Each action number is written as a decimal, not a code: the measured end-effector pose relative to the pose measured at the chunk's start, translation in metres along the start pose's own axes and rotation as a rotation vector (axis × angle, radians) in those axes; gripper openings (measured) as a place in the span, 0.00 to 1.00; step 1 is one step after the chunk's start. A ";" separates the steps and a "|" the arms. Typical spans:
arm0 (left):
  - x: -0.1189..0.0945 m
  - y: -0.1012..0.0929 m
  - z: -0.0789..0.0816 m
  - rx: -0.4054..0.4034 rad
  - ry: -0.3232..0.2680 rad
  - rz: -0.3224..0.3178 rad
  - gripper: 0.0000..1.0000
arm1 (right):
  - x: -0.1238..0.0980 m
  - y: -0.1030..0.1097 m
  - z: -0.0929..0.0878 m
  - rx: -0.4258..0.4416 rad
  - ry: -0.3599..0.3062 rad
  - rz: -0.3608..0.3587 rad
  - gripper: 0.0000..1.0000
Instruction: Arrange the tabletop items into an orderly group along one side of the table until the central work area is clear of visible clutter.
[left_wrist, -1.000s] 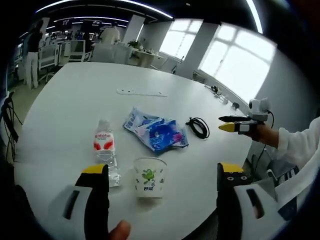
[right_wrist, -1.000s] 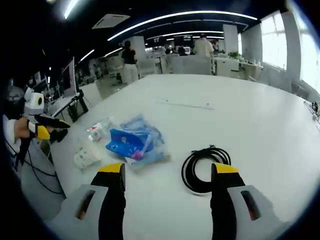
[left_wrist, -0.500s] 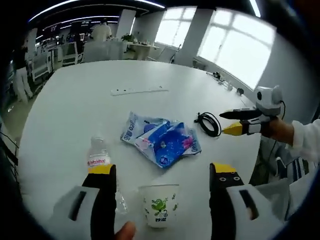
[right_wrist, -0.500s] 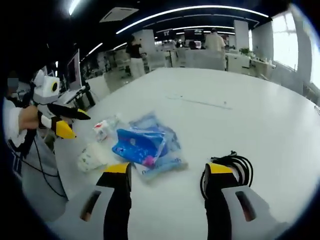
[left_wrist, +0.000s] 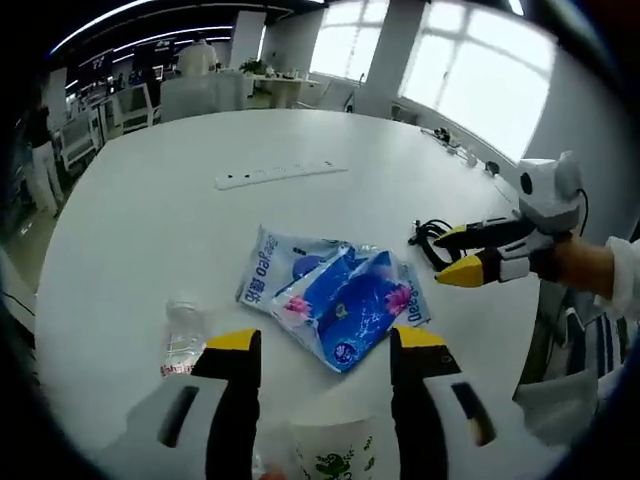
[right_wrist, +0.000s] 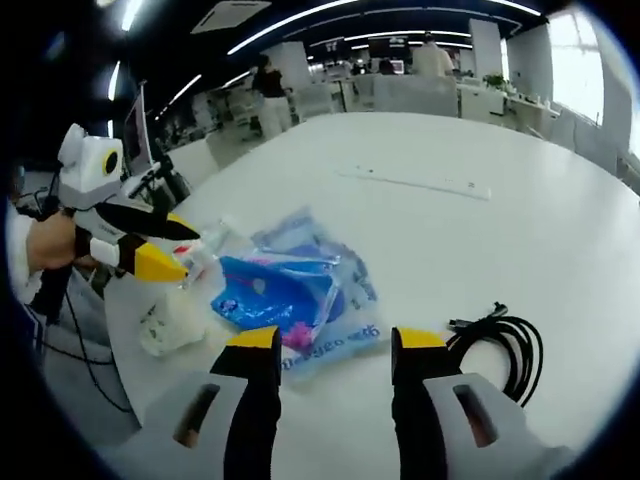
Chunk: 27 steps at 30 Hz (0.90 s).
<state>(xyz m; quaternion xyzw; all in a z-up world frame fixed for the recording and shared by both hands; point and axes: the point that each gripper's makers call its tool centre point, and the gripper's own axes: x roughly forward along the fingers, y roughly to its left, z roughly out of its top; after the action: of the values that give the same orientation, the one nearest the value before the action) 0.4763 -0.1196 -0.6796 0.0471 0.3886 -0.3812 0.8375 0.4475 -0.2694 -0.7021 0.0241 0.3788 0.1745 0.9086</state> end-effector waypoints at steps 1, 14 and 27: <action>0.001 0.000 0.000 0.005 0.004 0.007 0.50 | 0.001 0.000 0.000 0.007 0.000 0.000 0.42; 0.020 0.005 -0.015 -0.019 0.063 0.048 0.38 | 0.028 0.015 -0.002 0.095 0.016 0.031 0.35; 0.030 -0.002 -0.022 -0.033 0.089 0.038 0.10 | 0.042 0.030 -0.012 0.061 0.053 0.061 0.25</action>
<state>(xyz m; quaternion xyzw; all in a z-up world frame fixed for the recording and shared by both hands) 0.4734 -0.1312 -0.7151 0.0575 0.4308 -0.3561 0.8272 0.4581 -0.2283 -0.7338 0.0588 0.4072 0.1909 0.8912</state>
